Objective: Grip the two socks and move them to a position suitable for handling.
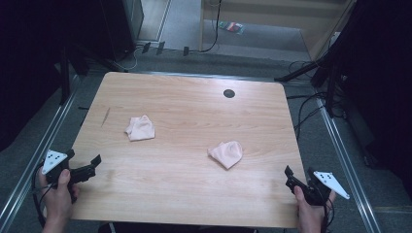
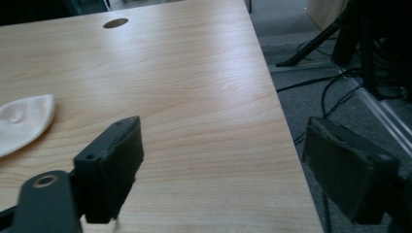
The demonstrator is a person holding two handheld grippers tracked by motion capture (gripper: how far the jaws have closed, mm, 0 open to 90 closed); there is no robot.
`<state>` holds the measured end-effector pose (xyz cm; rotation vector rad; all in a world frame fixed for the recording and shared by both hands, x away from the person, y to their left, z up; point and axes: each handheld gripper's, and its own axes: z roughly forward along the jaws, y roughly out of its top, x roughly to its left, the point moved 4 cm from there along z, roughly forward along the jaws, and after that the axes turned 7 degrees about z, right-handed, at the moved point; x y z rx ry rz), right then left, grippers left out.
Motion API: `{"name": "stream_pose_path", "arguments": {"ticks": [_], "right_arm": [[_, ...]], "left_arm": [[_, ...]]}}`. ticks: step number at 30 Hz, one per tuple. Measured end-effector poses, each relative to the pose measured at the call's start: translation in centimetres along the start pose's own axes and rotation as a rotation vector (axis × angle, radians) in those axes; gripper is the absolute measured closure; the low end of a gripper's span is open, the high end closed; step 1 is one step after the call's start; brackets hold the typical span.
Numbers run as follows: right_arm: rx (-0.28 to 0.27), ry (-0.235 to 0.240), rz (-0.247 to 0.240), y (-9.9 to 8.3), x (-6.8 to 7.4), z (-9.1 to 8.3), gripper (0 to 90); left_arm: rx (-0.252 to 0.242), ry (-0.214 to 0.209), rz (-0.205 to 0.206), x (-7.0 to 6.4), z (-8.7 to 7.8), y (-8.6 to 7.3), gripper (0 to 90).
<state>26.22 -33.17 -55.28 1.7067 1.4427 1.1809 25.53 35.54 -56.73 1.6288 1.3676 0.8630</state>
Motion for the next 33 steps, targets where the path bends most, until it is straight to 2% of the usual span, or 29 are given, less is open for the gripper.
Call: {"name": "stream_pose_path", "arguments": {"ticks": [1,2,3,4,6,8,9,11,12,15,16,17,18,20,22,24,25,27,31,33], "right_arm": [[0.0,0.0,0.0,0.0,0.0,0.0,18.1],[-0.003,-0.005,-0.005,0.1,0.2,0.0,19.1],[-0.003,0.012,-0.001,0.2,0.6,-0.1,19.3],[-0.009,0.017,-0.02,0.5,1.3,-0.3,20.2],[-0.013,0.021,-0.032,0.6,1.6,-0.3,20.2],[-0.016,0.033,-0.062,0.9,3.1,-0.5,20.6],[-0.016,0.033,-0.062,0.9,3.1,-0.5,20.6],[-0.014,0.048,-0.082,0.9,4.4,-0.5,20.3],[-0.008,0.062,-0.11,0.8,5.6,-0.3,19.9],[0.004,0.082,-0.139,1.0,7.2,-0.2,19.6],[0.004,0.082,-0.139,1.0,7.2,-0.2,19.6],[0.002,0.086,-0.147,1.0,7.6,-0.2,19.7],[0.004,0.101,-0.154,1.1,8.5,-0.1,19.8],[0.01,0.109,-0.161,1.2,8.9,0.1,19.7],[0.019,0.123,-0.161,1.3,9.9,0.5,19.7],[0.027,0.149,-0.151,1.6,11.1,1.1,19.3],[0.027,0.149,-0.151,1.6,11.1,1.1,19.3],[0.035,0.152,-0.156,1.8,12.0,1.3,19.2],[0.055,0.157,-0.176,2.1,13.5,1.6,19.0],[0.073,0.152,-0.158,2.2,13.9,2.0,19.2]], "left_arm": [[0.0,0.0,0.0,0.0,0.0,0.0,0.0],[0.017,0.052,0.021,-0.1,0.0,0.2,0.0],[0.017,0.08,0.035,-0.2,0.0,0.3,0.0],[0.006,0.092,0.025,-0.5,-0.1,0.8,0.0],[-0.011,0.069,-0.002,-0.9,-0.2,1.3,0.0],[-0.004,0.089,0.007,-1.5,0.1,1.7,0.0],[-0.004,0.089,0.007,-1.5,0.1,1.7,0.0],[-0.01,0.072,-0.013,-1.7,0.3,1.9,0.0],[-0.01,0.082,-0.023,-1.8,0.4,2.1,0.0],[0.0,0.076,-0.027,-2.1,0.6,2.3,0.0],[0.0,0.076,-0.027,-2.1,0.6,2.3,0.0],[-0.005,0.062,-0.033,-2.1,0.6,2.3,0.0],[-0.029,0.031,-0.066,-2.3,0.5,2.6,0.0],[-0.032,0.038,-0.058,-2.5,0.5,2.8,0.0],[-0.024,0.066,-0.024,-2.7,0.7,3.0,0.0],[0.002,0.084,-0.015,-2.7,1.0,2.9,0.0],[0.021,0.093,-0.024,-2.7,1.2,2.8,0.0],[0.041,0.091,-0.085,-2.6,1.6,2.7,1.7],[0.039,0.055,-0.115,-3.0,1.8,2.9,1.9],[0.029,0.035,-0.126,-3.1,1.9,3.0,1.9]]}}
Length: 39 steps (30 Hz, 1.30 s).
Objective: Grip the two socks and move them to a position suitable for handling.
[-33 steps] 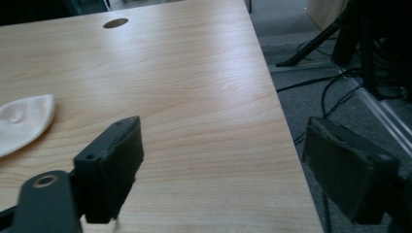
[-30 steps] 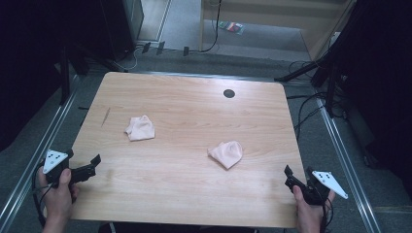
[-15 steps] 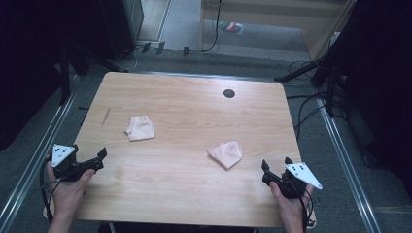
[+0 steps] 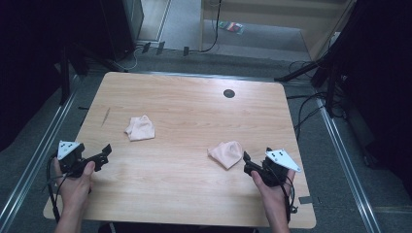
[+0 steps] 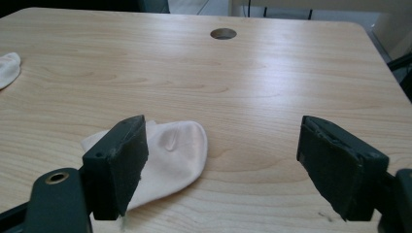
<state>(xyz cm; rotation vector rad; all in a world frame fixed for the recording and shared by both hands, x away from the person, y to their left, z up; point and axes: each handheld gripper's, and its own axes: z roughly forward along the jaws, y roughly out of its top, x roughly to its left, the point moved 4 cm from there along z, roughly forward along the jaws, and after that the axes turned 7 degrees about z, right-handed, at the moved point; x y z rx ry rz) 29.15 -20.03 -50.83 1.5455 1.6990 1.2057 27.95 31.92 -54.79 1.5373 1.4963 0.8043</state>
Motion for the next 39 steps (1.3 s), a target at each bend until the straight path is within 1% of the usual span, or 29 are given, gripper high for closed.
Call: {"name": "stream_pose_path", "arguments": {"ticks": [1,2,4,5,7,9,10,11,12,14,15,16,17,19,20,21,22,23,24,25,27,28,30,31,33,35,37,38,39], "right_arm": [[0.006,0.003,0.011,0.1,0.1,0.2,19.6],[0.021,0.023,0.043,0.2,0.4,0.8,21.6],[0.024,0.031,0.044,0.2,0.7,1.1,23.1],[0.03,0.041,0.036,0.2,1.0,1.4,24.2],[0.063,0.043,-0.005,-0.3,2.1,2.4,28.0],[0.074,0.046,-0.011,-0.5,2.3,2.7,30.1],[0.089,0.043,-0.014,-0.7,2.6,3.0,31.3],[0.105,0.07,-0.009,-1.1,3.1,3.8,34.6],[0.105,0.07,-0.009,-1.1,3.1,3.8,34.6],[0.115,0.094,-0.001,-1.3,3.4,4.5,38.7],[0.136,0.09,-0.014,-1.5,3.6,5.2,39.5],[0.136,0.09,-0.014,-1.5,3.6,5.2,39.5],[0.157,0.063,-0.023,-1.8,3.6,5.7,39.6],[0.189,0.047,-0.037,-2.3,3.6,6.2,38.5],[0.225,0.017,-0.07,-2.9,3.6,6.6,38.7],[0.225,0.017,-0.07,-2.9,3.6,6.6,38.7],[0.245,0.019,-0.069,-3.2,3.5,6.8,38.9],[0.266,0.054,-0.052,-3.6,3.7,7.0,38.5],[0.266,0.054,-0.052,-3.6,3.7,7.0,38.5],[0.257,0.075,-0.059,-3.6,4.0,7.1,37.8],[0.256,0.077,-0.069,-3.7,4.2,7.1,37.1],[0.269,0.066,-0.097,-4.0,4.6,7.3,36.7],[0.283,0.061,-0.103,-4.2,4.7,7.5,37.3],[0.284,0.065,-0.116,-4.3,4.8,7.6,38.8],[0.284,0.063,-0.122,-4.3,4.8,7.6,39.8],[0.278,0.06,-0.114,-4.4,4.8,7.4,47.3],[0.256,0.059,-0.106,-4.6,4.8,7.2,62.0],[0.255,0.061,-0.097,-4.6,4.7,7.1,74.7],[0.255,0.061,-0.097,-4.6,4.7,7.1,74.7]], "left_arm": [[-0.005,-0.002,-0.004,-0.2,0.0,0.0,1.9],[-0.004,-0.005,0.008,-0.3,0.0,0.0,1.9],[-0.013,-0.012,0.024,-0.8,0.1,0.0,1.9],[-0.011,-0.01,0.045,-1.0,0.1,-0.1,2.0],[-0.003,-0.017,0.069,-1.5,0.2,-0.3,2.3],[0.007,-0.019,0.093,-1.7,0.2,-0.5,2.3],[0.006,-0.023,0.092,-1.7,0.3,-0.6,2.7],[0.013,-0.023,0.082,-1.6,0.5,-0.8,3.1],[0.013,-0.023,0.082,-1.6,0.5,-0.8,3.8],[0.015,-0.017,0.063,-1.4,0.8,-0.9,4.3],[0.015,-0.014,0.063,-1.4,0.9,-1.0,4.8],[0.015,-0.014,0.063,-1.4,0.9,-1.0,5.1],[0.019,-0.017,0.071,-1.5,0.9,-1.0,5.1],[0.025,-0.014,0.084,-1.8,1.0,-1.2,5.1],[0.029,-0.014,0.087,-1.9,1.0,-1.2,5.2],[0.035,-0.017,0.086,-2.0,1.0,-1.3,5.2],[0.037,-0.015,0.085,-2.0,1.0,-1.3,5.2],[0.04,-0.012,0.088,-2.1,0.9,-1.3,5.4],[0.042,-0.013,0.088,-2.1,0.9,-1.3,5.4],[0.04,-0.014,0.089,-2.2,0.8,-1.3,5.4],[0.04,-0.012,0.09,-2.3,0.6,-1.3,5.4],[0.043,-0.01,0.096,-2.3,0.5,-1.4,5.4],[0.041,-0.01,0.097,-2.3,0.4,-1.4,5.4],[0.041,-0.009,0.098,-2.3,0.4,-1.5,5.5],[0.041,-0.008,0.097,-2.1,0.4,-1.5,5.5],[0.047,-0.01,0.083,-2.1,0.4,-1.5,5.8],[0.046,-0.009,0.083,-2.1,0.4,-1.6,6.1],[0.048,-0.011,0.087,-2.1,0.4,-1.6,6.1],[0.047,-0.011,0.09,-2.3,0.5,-1.6,6.1]]}}
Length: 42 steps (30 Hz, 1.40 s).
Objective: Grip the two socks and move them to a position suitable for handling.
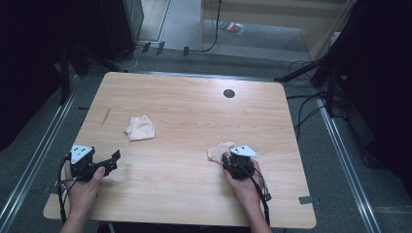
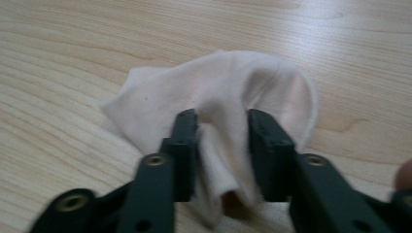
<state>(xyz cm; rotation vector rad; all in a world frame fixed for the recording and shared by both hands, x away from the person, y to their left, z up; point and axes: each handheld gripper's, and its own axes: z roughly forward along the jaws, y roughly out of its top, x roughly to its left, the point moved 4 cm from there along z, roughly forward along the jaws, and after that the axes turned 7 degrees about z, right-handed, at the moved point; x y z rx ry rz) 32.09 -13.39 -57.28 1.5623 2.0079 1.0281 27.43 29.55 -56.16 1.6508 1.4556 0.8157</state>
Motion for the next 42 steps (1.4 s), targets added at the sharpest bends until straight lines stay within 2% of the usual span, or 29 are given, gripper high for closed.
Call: {"name": "stream_pose_path", "arguments": {"ticks": [1,3,4,8,10,11,13,15,16,17,18,21,23,30,32,33,34,35,36,40,42], "right_arm": [[0.005,0.007,0.004,0.0,-0.1,-0.1,79.2],[0.015,0.019,0.02,0.1,-0.2,-0.2,81.7],[0.011,0.032,0.04,0.1,-0.1,-0.6,82.3],[-0.031,0.052,0.043,0.4,0.7,-1.7,82.5],[-0.067,0.068,0.03,0.4,2.2,-2.8,82.5],[-0.067,0.068,0.03,0.4,2.2,-2.8,82.5],[-0.073,0.093,0.045,0.1,3.4,-3.4,82.5],[-0.078,0.119,0.051,-0.3,4.9,-3.8,82.4],[-0.081,0.121,0.044,-0.6,5.6,-3.9,82.3],[-0.088,0.127,0.021,-1.0,7.0,-3.9,82.2],[-0.088,0.127,0.021,-1.0,7.0,-3.9,82.2],[-0.075,0.124,-0.006,-1.7,8.6,-3.6,81.0],[-0.062,0.135,0.01,-2.1,9.3,-3.4,80.5],[-0.092,0.164,0.002,-2.7,11.5,-3.9,79.5],[-0.087,0.175,-0.007,-2.9,11.9,-3.9,75.3],[-0.083,0.205,-0.012,-3.0,12.1,-3.9,63.9],[-0.083,0.229,-0.02,-3.0,12.3,-3.9,56.7],[-0.083,0.229,-0.02,-3.0,12.3,-3.9,56.7],[-0.081,0.282,-0.005,-2.7,12.3,-4.3,45.8],[-0.111,0.29,0.004,-2.2,11.8,-5.2,40.9],[-0.124,0.278,0.012,-1.9,11.0,-5.7,42.9]], "left_arm": [[0.003,-0.002,0.005,-0.1,0.0,0.0,6.2],[0.003,-0.006,0.012,-0.3,0.0,0.0,6.4],[0.004,-0.007,0.017,-0.5,0.0,0.0,6.4],[-0.002,-0.021,0.016,-1.0,-0.2,0.2,6.4],[-0.007,-0.042,0.029,-1.9,-0.3,0.4,6.5],[-0.007,-0.042,0.029,-1.9,-0.3,0.4,6.5],[-0.007,-0.062,0.038,-2.6,-0.3,0.4,6.4],[-0.008,-0.079,0.046,-3.5,-0.4,0.5,6.5],[-0.009,-0.089,0.053,-4.0,-0.4,0.5,6.5],[-0.005,-0.104,0.059,-4.5,-0.4,0.5,6.5],[-0.004,-0.116,0.066,-5.0,-0.5,0.5,6.5],[-0.007,-0.148,0.085,-6.5,-0.6,0.6,6.5],[-0.006,-0.171,0.094,-7.4,-0.6,0.6,6.5],[-0.001,-0.24,0.114,-10.1,-0.8,0.6,6.5],[0.001,-0.26,0.123,-10.9,-0.8,0.6,6.5],[-0.001,-0.268,0.123,-11.2,-0.9,0.6,6.5],[0.001,-0.282,0.132,-11.7,-0.9,0.5,6.5],[0.001,-0.282,0.132,-11.7,-0.9,0.5,6.5],[0.005,-0.298,0.132,-12.2,-0.9,0.5,6.5],[0.014,-0.315,0.137,-12.9,-0.9,0.4,7.6],[0.014,-0.328,0.129,-13.4,-1.0,0.5,10.6]]}}
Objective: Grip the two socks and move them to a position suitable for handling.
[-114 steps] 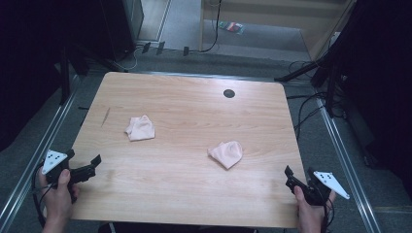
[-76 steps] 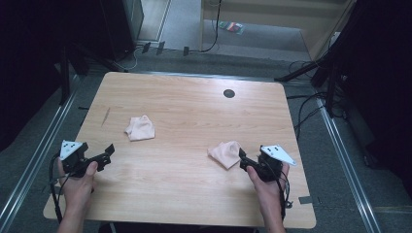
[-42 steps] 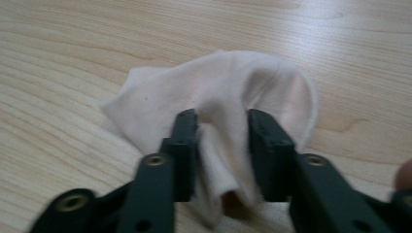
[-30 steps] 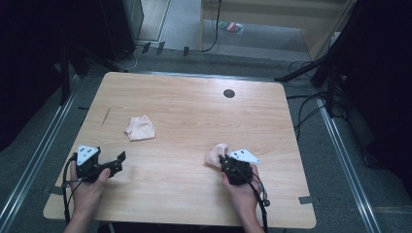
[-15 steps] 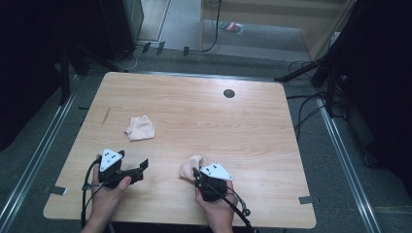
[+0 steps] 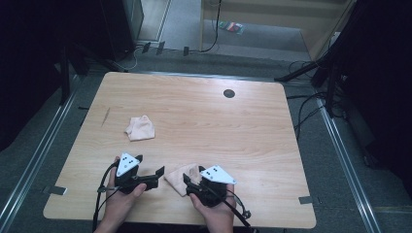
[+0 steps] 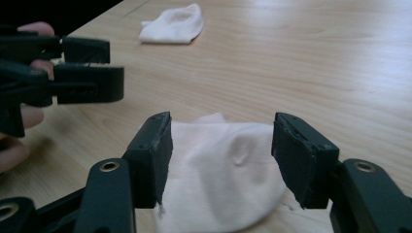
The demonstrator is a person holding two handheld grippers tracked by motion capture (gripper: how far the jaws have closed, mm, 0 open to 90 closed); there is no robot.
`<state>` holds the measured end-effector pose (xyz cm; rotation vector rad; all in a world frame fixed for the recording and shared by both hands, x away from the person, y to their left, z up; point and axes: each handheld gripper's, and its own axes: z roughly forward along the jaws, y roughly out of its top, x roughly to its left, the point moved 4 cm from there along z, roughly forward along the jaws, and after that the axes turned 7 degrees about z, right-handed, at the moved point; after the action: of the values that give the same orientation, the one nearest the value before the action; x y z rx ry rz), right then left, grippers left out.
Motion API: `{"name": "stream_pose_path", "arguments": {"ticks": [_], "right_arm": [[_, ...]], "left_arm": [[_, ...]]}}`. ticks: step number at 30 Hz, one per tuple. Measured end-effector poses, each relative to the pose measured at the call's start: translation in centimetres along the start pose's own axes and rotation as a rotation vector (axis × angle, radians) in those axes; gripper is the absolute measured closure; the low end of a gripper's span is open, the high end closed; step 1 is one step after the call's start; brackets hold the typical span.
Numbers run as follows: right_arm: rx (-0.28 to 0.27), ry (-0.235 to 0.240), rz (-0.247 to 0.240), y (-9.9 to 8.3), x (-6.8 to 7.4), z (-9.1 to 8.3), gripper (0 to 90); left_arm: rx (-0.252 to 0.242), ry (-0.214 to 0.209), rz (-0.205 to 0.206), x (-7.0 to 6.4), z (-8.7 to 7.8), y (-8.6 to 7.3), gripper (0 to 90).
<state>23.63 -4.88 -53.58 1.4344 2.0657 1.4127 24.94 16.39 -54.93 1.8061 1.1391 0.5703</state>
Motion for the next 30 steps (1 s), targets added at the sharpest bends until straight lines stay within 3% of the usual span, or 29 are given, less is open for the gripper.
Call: {"name": "stream_pose_path", "arguments": {"ticks": [2,3,5,7,15,18,19,23,27,28,30], "right_arm": [[0.003,-0.049,-0.006,0.3,-1.2,-0.5,46.8],[0.016,-0.099,0.005,0.3,-2.4,-0.6,52.5],[0.029,-0.102,0.012,0.2,-2.8,-0.5,54.5],[0.086,-0.114,0.025,-0.4,-3.8,0.2,58.0],[0.152,-0.099,0.035,-1.5,-3.7,2.1,69.5],[0.169,-0.096,0.022,-1.9,-3.4,2.6,81.5],[0.17,-0.092,0.019,-2.0,-3.2,2.7,89.8],[0.144,-0.078,0.01,-1.8,-2.8,2.5,90.0],[0.079,-0.025,-0.019,-1.3,-1.8,1.7,90.0],[0.046,-0.01,-0.034,-1.1,-1.2,1.1,90.0],[0.031,-0.003,-0.041,-0.9,-0.9,0.9,90.0]], "left_arm": [[0.003,-0.016,0.009,-0.7,0.1,0.1,13.7],[0.005,-0.025,0.016,-1.0,0.2,0.2,14.0],[0.009,-0.038,0.022,-1.4,0.3,0.2,14.3],[0.024,-0.044,0.027,-1.7,0.5,0.1,15.6],[0.017,-0.042,0.001,-1.5,0.3,0.3,20.6],[0.022,-0.04,0.006,-1.5,0.2,0.3,21.4],[0.023,-0.041,0.003,-1.5,0.2,0.3,22.0],[0.031,-0.049,0.005,-1.5,0.2,0.3,23.9],[0.043,-0.073,0.015,-1.9,0.3,0.2,29.2],[0.056,-0.098,0.029,-2.3,0.4,0.1,34.1],[0.065,-0.119,0.039,-2.7,0.6,0.0,35.2]]}}
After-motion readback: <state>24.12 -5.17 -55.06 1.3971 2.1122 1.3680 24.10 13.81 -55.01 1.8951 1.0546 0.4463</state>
